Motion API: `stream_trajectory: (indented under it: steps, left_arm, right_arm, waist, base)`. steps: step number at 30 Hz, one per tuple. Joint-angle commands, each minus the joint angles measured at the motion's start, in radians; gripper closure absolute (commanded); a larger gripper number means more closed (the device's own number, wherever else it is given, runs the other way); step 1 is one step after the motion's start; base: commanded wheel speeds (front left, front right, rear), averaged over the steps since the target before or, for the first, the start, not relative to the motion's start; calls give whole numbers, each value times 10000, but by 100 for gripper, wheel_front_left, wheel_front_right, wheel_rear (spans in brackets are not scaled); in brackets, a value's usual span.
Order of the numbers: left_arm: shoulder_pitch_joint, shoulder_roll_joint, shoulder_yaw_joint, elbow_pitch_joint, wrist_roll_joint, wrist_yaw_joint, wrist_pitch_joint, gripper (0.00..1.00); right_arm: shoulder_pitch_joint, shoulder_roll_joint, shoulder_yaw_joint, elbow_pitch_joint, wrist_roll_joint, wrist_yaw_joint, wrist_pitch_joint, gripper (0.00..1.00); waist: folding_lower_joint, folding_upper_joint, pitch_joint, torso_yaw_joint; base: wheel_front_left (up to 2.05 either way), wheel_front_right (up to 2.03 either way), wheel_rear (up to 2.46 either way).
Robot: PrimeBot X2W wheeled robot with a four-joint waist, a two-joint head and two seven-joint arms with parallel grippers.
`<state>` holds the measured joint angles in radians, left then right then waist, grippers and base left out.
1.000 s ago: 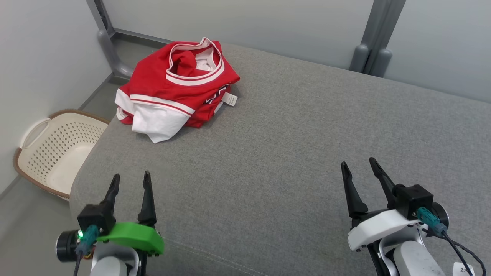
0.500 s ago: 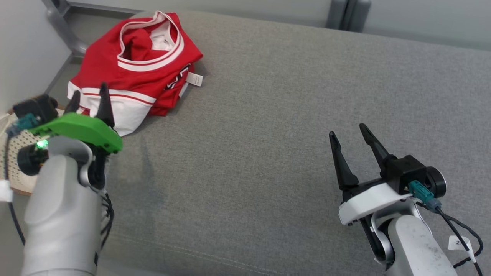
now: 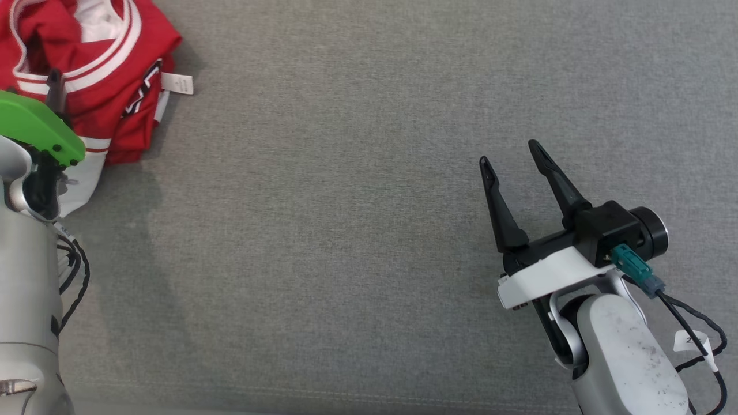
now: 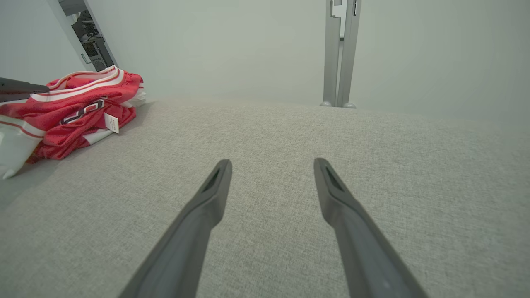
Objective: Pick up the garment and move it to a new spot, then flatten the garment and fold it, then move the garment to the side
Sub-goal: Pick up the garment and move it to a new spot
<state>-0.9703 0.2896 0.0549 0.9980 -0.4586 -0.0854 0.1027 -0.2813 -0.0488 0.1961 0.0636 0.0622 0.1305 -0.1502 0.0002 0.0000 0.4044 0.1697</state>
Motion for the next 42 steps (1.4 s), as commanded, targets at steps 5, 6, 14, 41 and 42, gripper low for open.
stream_trajectory:
  steps: [5,6,14,41,42]
  left_arm:
    - [-184,348,-121,565,276,692,222,0]
    - [-194,381,-161,648,327,762,269,31]
    - [-411,529,-363,539,460,693,-169,100]
    - [-1602,-912,-2166,-3821,-220,-429,-532,100]
    - [-1609,-1009,-2227,-3934,-305,-432,-543,100]
  right_arm:
    - [-146,-30,-49,55,115,5,-119,0]
    - [-139,-29,-58,73,130,5,-125,0]
    - [-60,-29,-114,318,284,5,-283,0]
    - [1049,-29,638,2012,1715,5,-1144,0]
    - [1055,-29,661,2005,1708,5,-1146,0]
  waist:
    - [-2,0,813,-862]
    - [-2,0,803,-870]
    - [-2,0,257,-634]
    - [-2,0,-3798,-3375]
    - [-2,0,-3796,-3565]
  base:
    - [0,0,0]
    - [0,0,0]
    - [0,0,0]
    - [0,0,0]
    - [0,0,0]
